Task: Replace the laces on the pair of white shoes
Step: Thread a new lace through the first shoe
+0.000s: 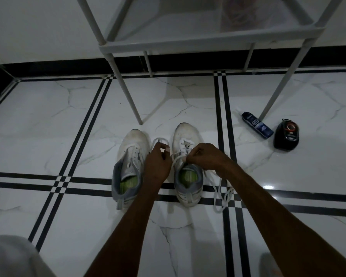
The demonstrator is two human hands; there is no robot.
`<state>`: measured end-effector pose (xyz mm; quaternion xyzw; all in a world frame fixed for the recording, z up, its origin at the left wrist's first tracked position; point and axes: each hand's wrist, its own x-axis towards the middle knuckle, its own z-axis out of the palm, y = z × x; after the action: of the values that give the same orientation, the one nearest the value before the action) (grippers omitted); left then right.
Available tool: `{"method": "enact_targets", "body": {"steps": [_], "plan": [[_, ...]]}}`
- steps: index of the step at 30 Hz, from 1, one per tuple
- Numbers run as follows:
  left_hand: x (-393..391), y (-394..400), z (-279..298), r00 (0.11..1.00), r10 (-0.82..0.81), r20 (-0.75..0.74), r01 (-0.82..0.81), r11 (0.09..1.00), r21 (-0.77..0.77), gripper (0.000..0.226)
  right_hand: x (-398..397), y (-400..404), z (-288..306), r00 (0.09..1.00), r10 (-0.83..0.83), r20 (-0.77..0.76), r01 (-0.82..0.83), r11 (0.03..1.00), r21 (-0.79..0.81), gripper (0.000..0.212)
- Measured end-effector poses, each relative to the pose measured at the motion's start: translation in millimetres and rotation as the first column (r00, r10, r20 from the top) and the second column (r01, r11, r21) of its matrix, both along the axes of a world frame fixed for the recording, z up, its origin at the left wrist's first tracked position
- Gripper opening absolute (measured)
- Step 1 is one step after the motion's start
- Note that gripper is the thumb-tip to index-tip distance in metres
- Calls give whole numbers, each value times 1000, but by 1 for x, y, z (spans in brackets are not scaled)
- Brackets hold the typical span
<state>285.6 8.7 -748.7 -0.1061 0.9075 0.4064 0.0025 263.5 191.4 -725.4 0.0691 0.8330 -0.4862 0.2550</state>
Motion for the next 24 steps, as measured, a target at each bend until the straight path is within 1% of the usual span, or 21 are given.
{"method": "enact_targets", "body": {"steps": [1,2,3,4,6,8,9,11,13,15,17,20,23,24], "plan": [[-2,-2,-3,999,-9,30,9,1000,1,17,0,3,3,998,63,12,-64,998,26,48],[-3,-3,-5,996,-39,77,39,999,1,23,0,5,4,989,146,20,-147,985,90,59],[-4,-1,-7,989,-78,128,79,997,1,25,1,6,5,976,219,13,-218,961,168,67],[-3,1,-8,980,-109,169,111,994,-1,25,3,5,5,964,266,-17,-255,938,237,71],[-3,3,-8,974,-117,196,124,992,-23,20,5,2,2,948,291,-131,-240,920,310,67],[-5,1,-7,974,-108,197,123,990,-63,26,5,1,2,929,323,-183,-243,902,357,59],[-7,-2,-7,971,-114,210,136,986,-93,32,3,2,4,925,338,-172,-258,893,370,57],[-12,-10,-1,949,-122,291,162,980,-118,39,-1,4,11,935,341,-101,-285,887,362,54],[-15,-16,10,933,-110,342,135,990,-51,39,-5,5,18,939,343,-32,-308,877,368,46],[-15,-20,21,939,-106,326,107,994,15,40,-8,3,19,930,368,1,-338,852,400,31],[-14,-21,32,954,-88,285,78,996,49,38,-10,2,18,922,387,11,-356,837,416,25],[-8,-20,40,962,-88,257,67,994,89,38,-14,2,18,914,404,51,-389,831,398,28],[-9,-24,48,969,-120,218,107,992,71,44,-18,6,20,903,413,116,-427,840,334,35],[-10,-28,52,971,-135,195,124,990,68,45,-20,7,23,902,421,92,-427,844,324,41]]}}
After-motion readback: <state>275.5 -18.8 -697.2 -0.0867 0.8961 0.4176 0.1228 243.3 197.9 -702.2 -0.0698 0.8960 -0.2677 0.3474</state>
